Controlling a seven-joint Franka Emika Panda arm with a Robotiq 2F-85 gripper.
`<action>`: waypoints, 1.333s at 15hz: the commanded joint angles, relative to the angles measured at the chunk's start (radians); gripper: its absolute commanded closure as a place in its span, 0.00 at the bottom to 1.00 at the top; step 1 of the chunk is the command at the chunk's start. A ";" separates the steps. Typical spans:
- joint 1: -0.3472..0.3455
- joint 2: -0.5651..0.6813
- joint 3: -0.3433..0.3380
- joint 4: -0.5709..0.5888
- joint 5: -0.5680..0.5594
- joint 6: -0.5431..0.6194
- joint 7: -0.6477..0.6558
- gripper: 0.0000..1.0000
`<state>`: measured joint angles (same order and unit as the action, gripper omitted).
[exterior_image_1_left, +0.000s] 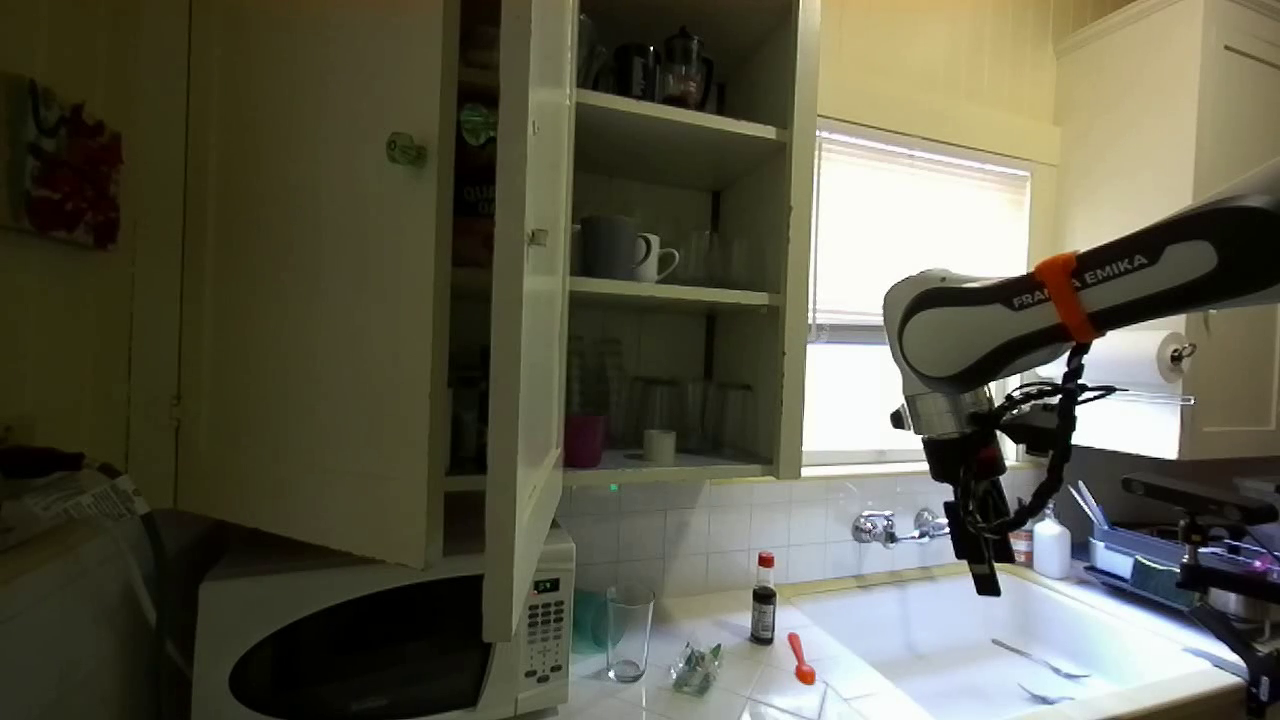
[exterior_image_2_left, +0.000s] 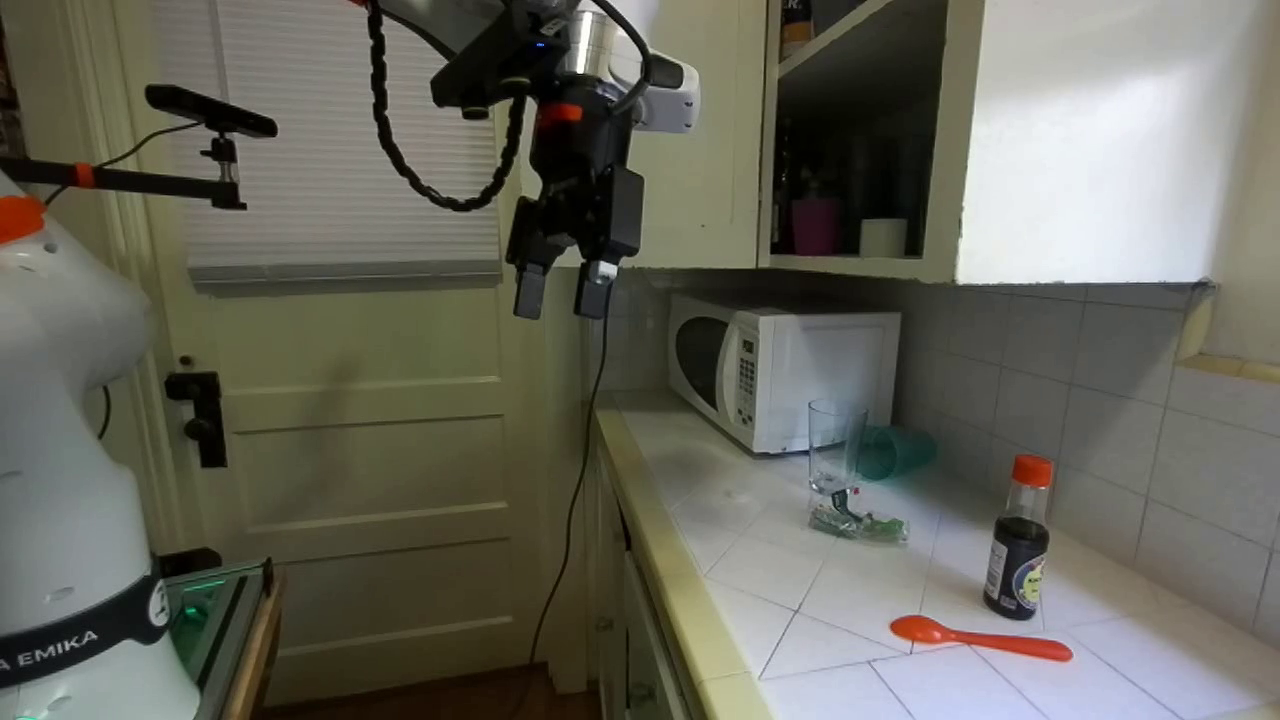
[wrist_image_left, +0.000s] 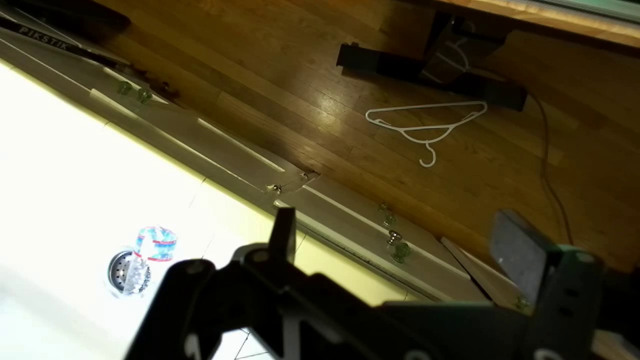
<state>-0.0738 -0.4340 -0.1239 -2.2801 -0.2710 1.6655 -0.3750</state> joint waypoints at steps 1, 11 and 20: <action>0.010 0.000 -0.008 0.002 -0.003 -0.003 0.003 0.00; 0.022 -0.013 0.048 -0.082 0.058 0.101 0.238 0.00; 0.072 -0.063 0.158 -0.380 0.173 0.438 0.518 0.00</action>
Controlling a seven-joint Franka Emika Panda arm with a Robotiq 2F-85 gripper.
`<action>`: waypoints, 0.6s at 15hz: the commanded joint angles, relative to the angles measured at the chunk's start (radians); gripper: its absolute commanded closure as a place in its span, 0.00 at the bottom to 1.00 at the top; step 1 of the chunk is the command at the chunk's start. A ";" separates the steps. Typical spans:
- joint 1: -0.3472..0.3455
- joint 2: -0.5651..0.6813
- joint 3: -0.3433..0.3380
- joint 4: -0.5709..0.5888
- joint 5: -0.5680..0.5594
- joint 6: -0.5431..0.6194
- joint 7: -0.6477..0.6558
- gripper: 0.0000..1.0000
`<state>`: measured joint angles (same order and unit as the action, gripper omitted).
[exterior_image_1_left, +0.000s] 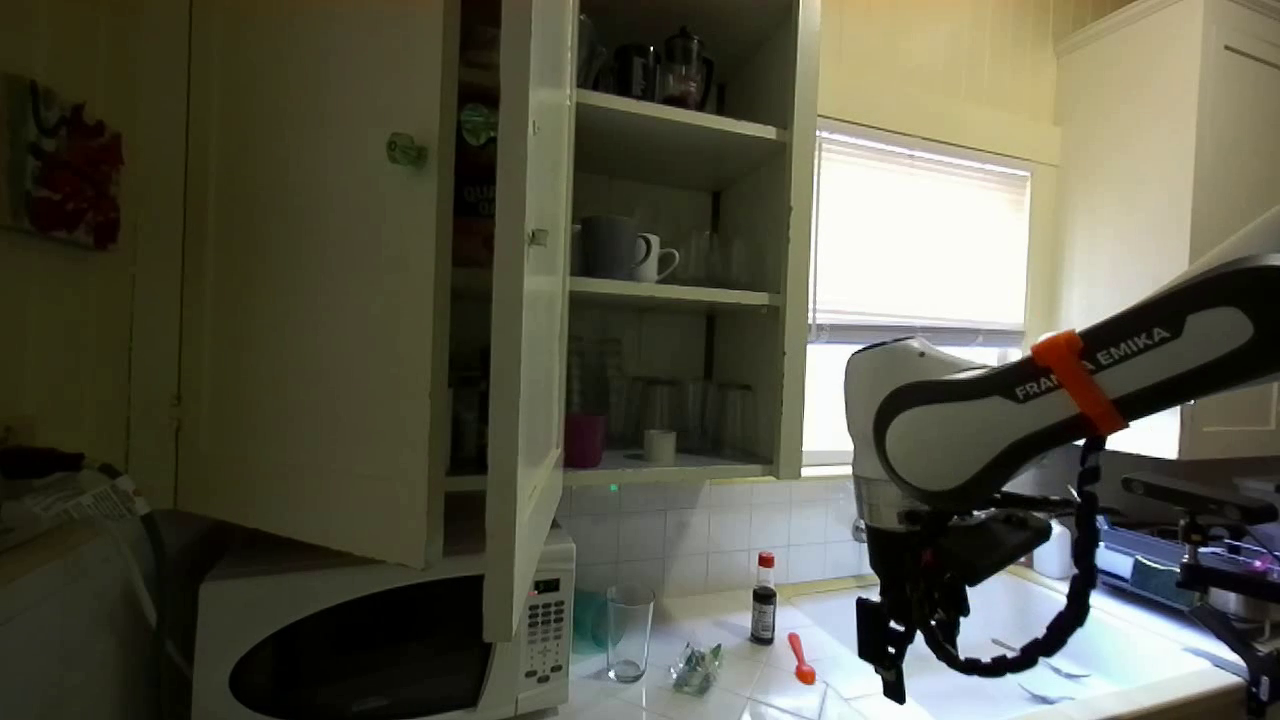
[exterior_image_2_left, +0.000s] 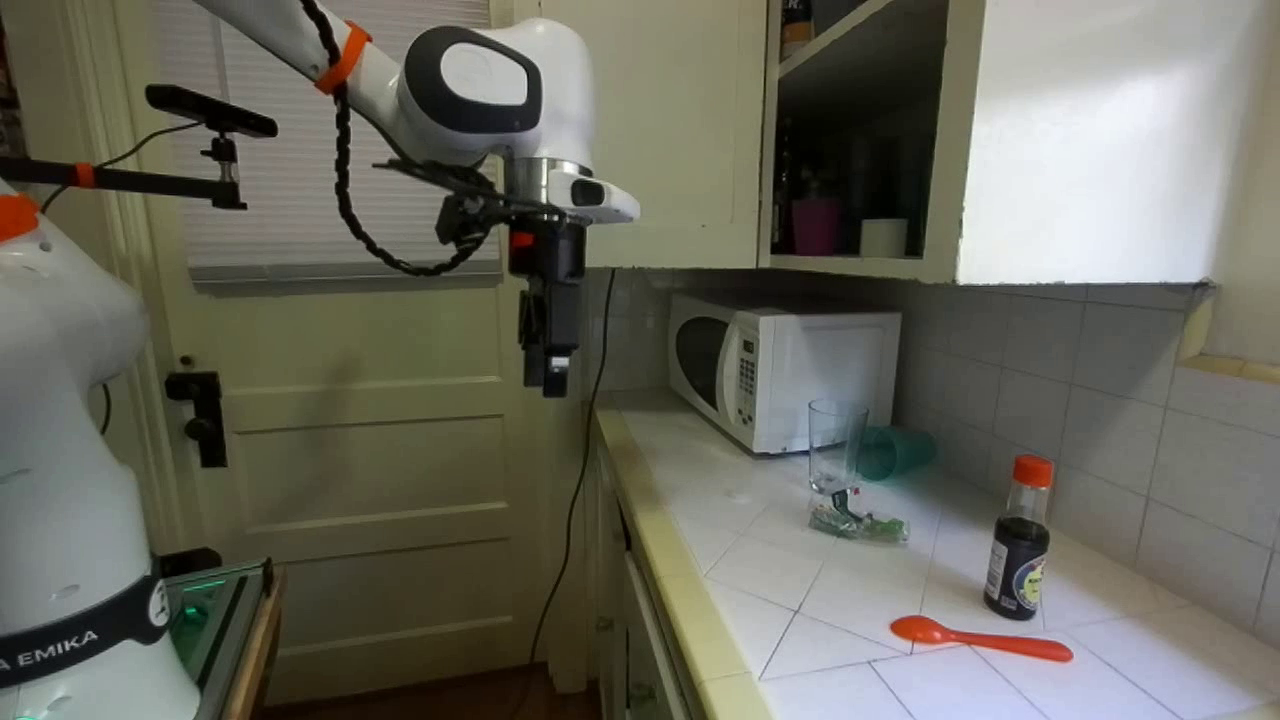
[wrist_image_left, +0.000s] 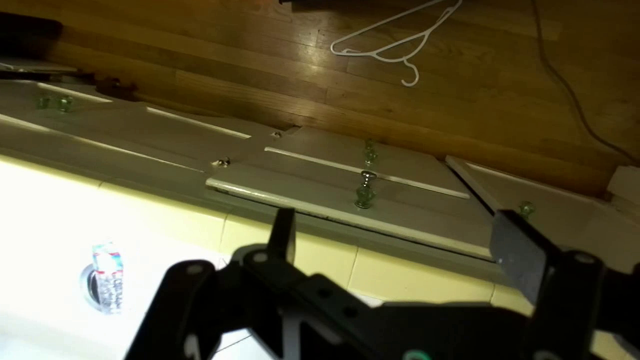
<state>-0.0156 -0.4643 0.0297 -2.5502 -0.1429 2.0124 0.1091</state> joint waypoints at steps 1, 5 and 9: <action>0.015 -0.014 0.010 -0.136 0.057 0.122 0.049 0.00; 0.018 0.029 0.008 -0.148 0.077 0.145 0.004 0.00; 0.019 0.046 0.008 -0.142 0.080 0.152 -0.001 0.00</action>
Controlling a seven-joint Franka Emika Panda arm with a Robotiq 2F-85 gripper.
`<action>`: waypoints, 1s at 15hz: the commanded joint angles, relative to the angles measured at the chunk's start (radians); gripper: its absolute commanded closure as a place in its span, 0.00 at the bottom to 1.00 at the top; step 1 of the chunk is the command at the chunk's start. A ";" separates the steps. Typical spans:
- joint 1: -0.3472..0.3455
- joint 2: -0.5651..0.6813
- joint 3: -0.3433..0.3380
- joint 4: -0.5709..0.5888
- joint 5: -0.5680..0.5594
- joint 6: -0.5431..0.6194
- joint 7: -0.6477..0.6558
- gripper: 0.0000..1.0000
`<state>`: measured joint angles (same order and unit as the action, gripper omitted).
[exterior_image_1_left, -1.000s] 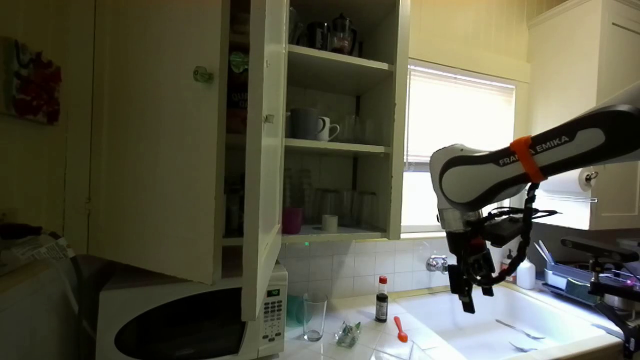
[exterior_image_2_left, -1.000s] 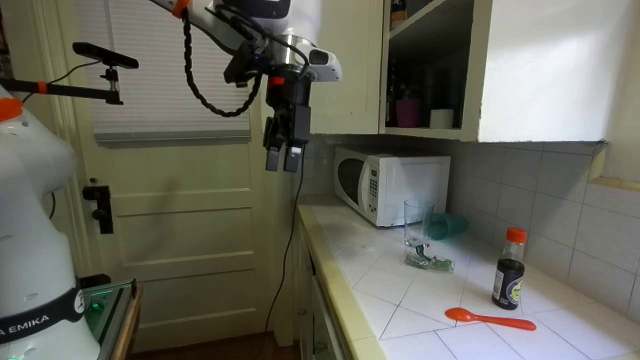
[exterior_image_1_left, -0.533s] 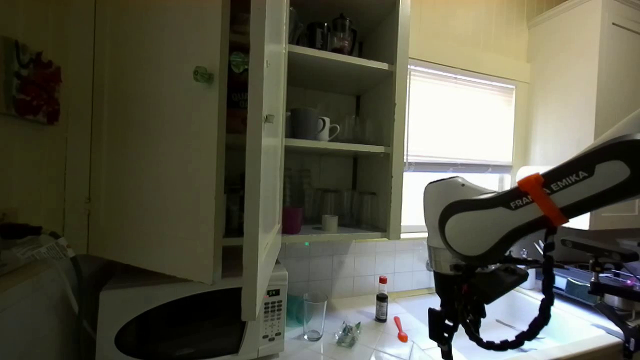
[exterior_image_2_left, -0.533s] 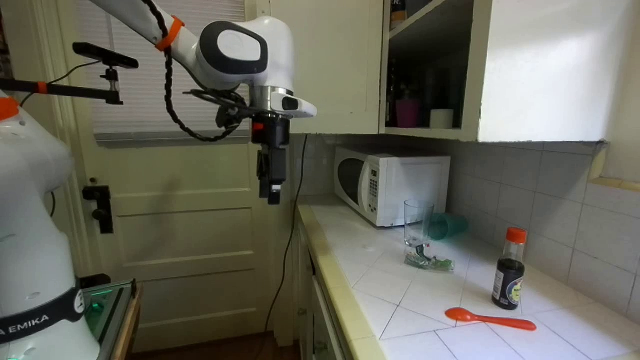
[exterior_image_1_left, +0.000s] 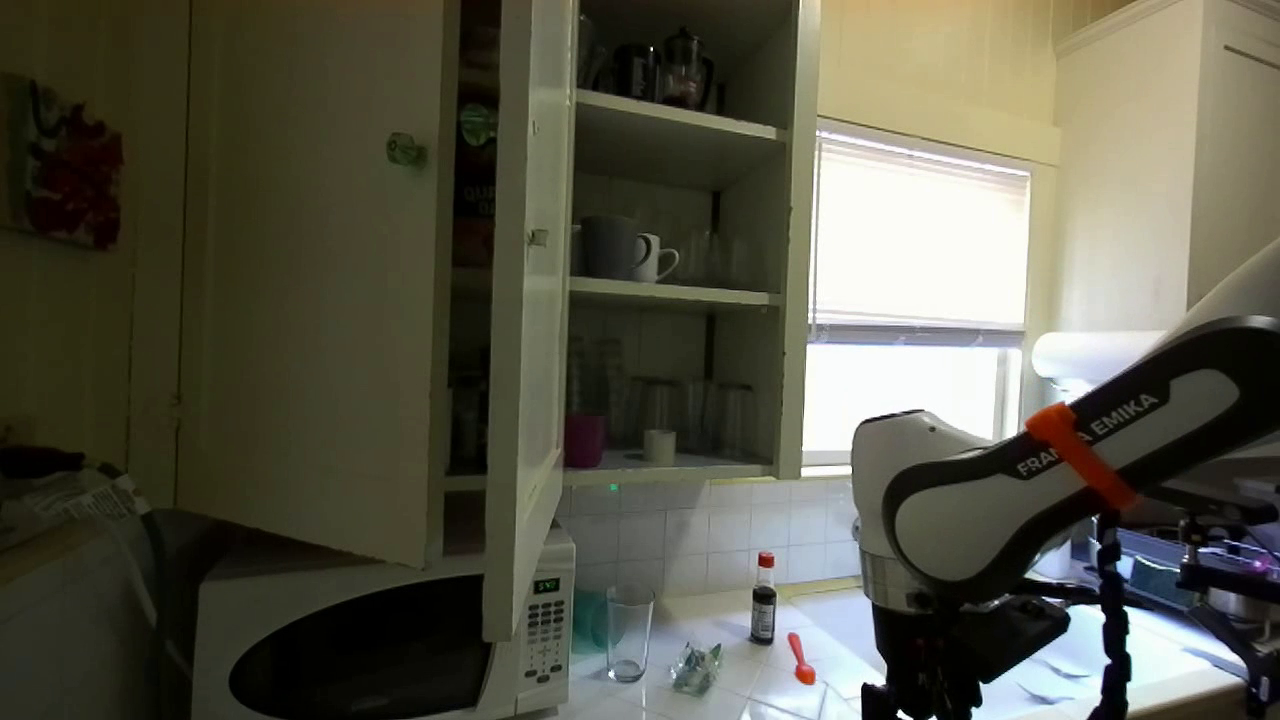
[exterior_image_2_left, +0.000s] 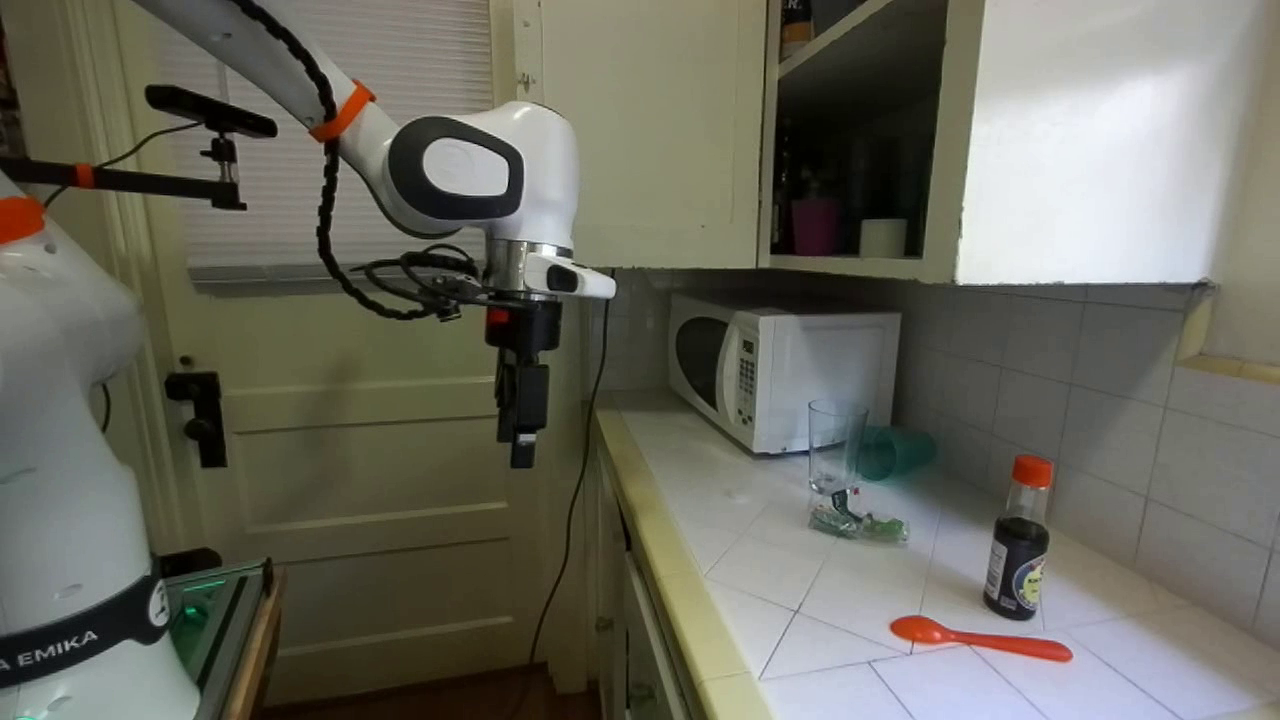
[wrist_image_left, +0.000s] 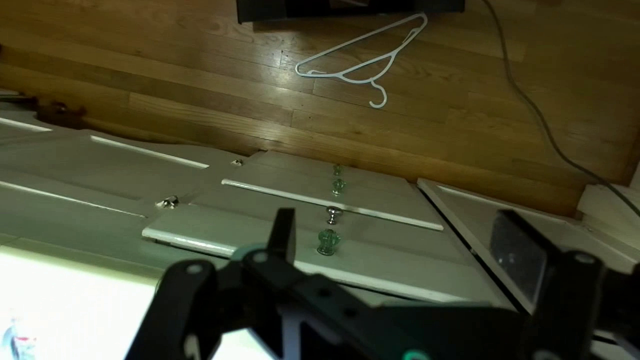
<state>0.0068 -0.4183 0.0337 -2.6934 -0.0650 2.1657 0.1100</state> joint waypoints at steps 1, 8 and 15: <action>-0.011 -0.024 0.027 -0.021 -0.016 0.044 0.058 0.00; -0.002 0.227 -0.029 -0.059 0.085 0.370 0.019 0.00; -0.007 0.495 -0.033 -0.031 0.082 0.491 0.071 0.00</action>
<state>0.0009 -0.0311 -0.0036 -2.7474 0.0156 2.6162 0.1534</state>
